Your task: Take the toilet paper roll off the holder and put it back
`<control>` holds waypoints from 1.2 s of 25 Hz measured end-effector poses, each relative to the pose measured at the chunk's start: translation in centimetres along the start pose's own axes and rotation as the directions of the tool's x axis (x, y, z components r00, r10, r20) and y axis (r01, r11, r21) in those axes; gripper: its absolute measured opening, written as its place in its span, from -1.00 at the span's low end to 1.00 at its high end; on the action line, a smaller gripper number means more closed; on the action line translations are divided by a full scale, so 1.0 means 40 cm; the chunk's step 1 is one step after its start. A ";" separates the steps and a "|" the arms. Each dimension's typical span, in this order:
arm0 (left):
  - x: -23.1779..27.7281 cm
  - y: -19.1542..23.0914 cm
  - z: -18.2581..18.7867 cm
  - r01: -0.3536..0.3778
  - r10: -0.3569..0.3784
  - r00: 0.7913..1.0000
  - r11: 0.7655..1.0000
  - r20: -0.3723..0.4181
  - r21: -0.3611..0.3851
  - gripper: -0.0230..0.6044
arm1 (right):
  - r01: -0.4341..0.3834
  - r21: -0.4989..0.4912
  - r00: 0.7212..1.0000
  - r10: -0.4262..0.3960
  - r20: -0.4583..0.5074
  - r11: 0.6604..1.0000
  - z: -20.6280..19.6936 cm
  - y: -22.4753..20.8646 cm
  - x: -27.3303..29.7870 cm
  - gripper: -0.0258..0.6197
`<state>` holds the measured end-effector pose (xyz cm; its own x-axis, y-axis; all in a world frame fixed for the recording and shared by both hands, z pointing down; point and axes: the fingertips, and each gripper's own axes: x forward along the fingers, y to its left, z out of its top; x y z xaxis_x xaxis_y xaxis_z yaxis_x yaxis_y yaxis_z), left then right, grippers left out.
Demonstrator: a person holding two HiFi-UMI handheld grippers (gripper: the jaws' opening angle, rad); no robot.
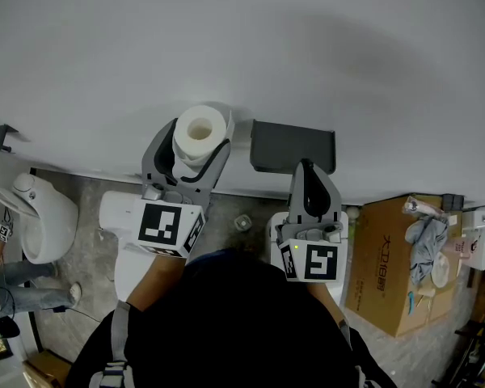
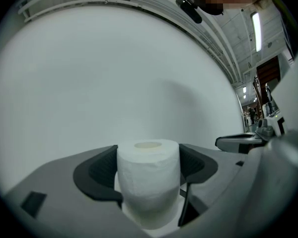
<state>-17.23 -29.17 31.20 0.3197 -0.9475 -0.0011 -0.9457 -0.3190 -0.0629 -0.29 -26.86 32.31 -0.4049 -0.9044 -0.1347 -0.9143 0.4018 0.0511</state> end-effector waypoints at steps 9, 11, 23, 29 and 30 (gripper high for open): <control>-0.026 -0.013 -0.068 -0.012 0.012 1.000 1.000 -0.014 -0.007 0.25 | 0.004 -0.005 1.000 -0.004 -0.003 1.000 -0.002 -0.003 0.003 -0.86; -0.026 -0.017 -0.080 -0.006 0.006 1.000 1.000 -0.025 -0.011 0.25 | 0.004 -0.007 1.000 -0.004 -0.004 1.000 -0.001 -0.004 0.004 -0.86; -0.018 -0.020 -0.015 0.003 -0.002 1.000 1.000 0.016 -0.020 0.25 | 0.006 -0.008 1.000 -0.006 -0.002 1.000 0.000 -0.006 0.008 -0.86; -0.001 -0.030 0.052 0.026 -0.024 0.999 0.999 0.046 -0.041 0.25 | 0.004 -0.007 1.000 -0.004 -0.001 1.000 0.003 -0.007 0.008 -0.86; 0.000 -0.032 0.063 0.029 -0.027 0.998 0.999 0.051 -0.041 0.25 | 0.003 -0.008 1.000 -0.003 0.000 1.000 0.005 -0.007 0.006 -0.86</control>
<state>-15.87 -28.70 28.75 0.3478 -0.9362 -0.0505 -0.9376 -0.3471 -0.0220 -0.13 -27.15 32.08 -0.4018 -0.9057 -0.1351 -0.9157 0.3975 0.0582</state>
